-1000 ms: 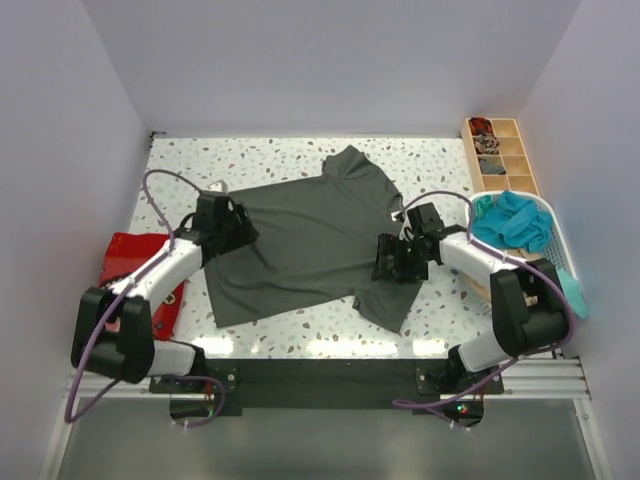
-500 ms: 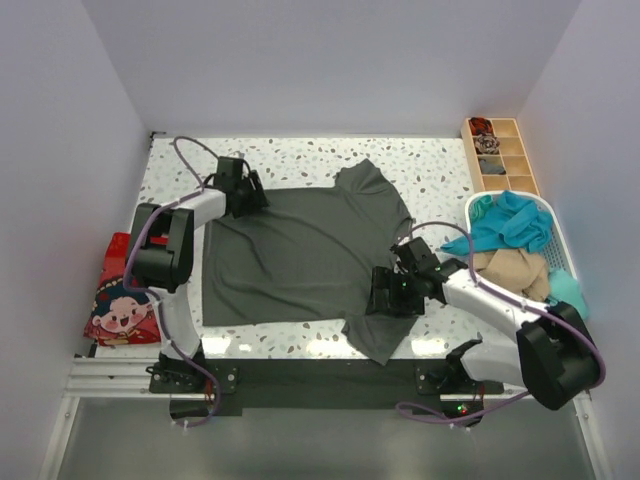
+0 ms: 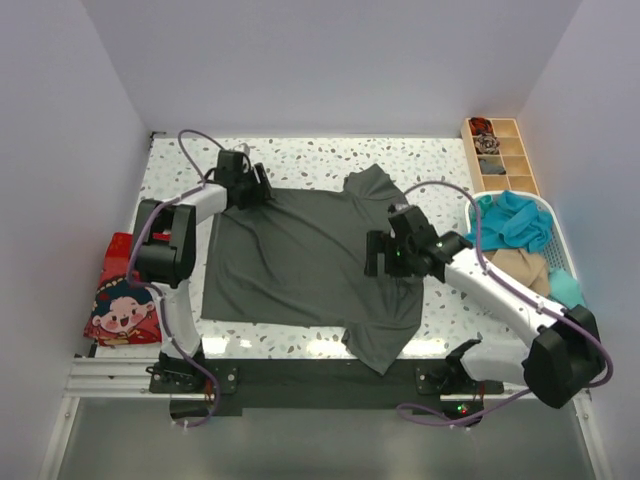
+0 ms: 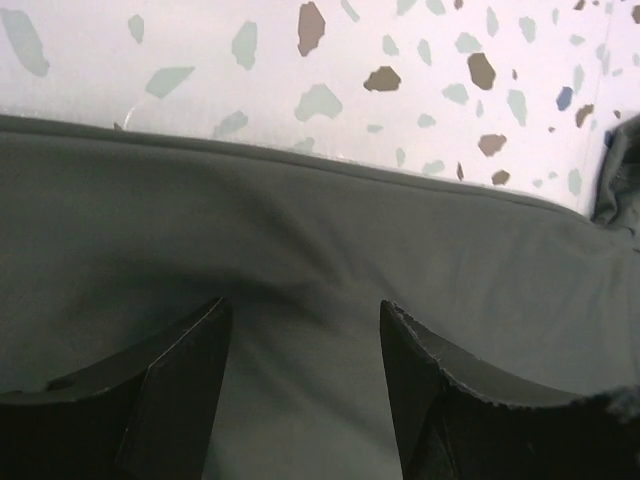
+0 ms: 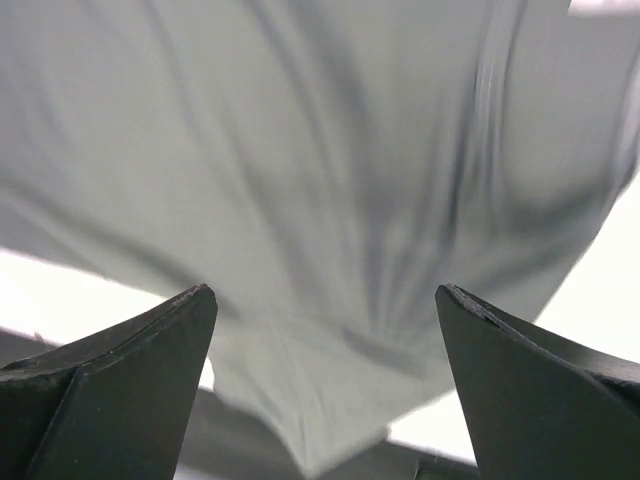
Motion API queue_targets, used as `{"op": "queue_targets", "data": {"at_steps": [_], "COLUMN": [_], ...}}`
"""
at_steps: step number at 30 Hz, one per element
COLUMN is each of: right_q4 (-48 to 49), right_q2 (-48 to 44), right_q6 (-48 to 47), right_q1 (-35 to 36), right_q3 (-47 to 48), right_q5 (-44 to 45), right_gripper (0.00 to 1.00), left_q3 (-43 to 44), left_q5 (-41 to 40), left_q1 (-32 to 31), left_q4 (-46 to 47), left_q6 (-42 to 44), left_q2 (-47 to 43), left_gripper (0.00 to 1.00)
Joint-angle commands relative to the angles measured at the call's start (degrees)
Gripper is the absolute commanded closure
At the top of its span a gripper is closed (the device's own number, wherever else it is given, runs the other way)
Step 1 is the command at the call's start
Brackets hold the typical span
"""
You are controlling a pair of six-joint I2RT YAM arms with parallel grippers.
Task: Fold and stack the t-shirts
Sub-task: Flatten out the tshirt, then grap the side of the flattened tshirt furthest away from the robot with both arms
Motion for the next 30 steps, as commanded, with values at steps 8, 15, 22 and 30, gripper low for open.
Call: {"op": "queue_targets", "data": {"at_steps": [8, 15, 22, 30], "right_q4": [14.14, 17.94, 17.34, 13.11], "right_q2": [27.00, 50.14, 64.81, 72.13], "right_q6": [-10.92, -11.62, -11.53, -13.82], "right_q1": [-16.53, -23.32, -24.82, -25.44], "right_q3": [31.20, 50.29, 66.02, 76.41], "right_q5": [3.95, -8.08, -13.72, -16.70], "right_gripper": [0.01, 0.02, 0.03, 0.05], "left_q3": [-3.14, -1.74, -0.42, 0.37], "left_q5": [-9.41, -3.53, -0.27, 0.00], "left_q1": [3.14, 12.55, 13.96, 14.31], "left_q4": [-0.99, 1.83, 6.20, 6.23], "left_q6": [2.57, 3.19, 3.45, 3.98], "left_q2": [-16.59, -9.84, -1.75, 1.95], "left_gripper": [0.10, 0.09, 0.11, 0.14]}}
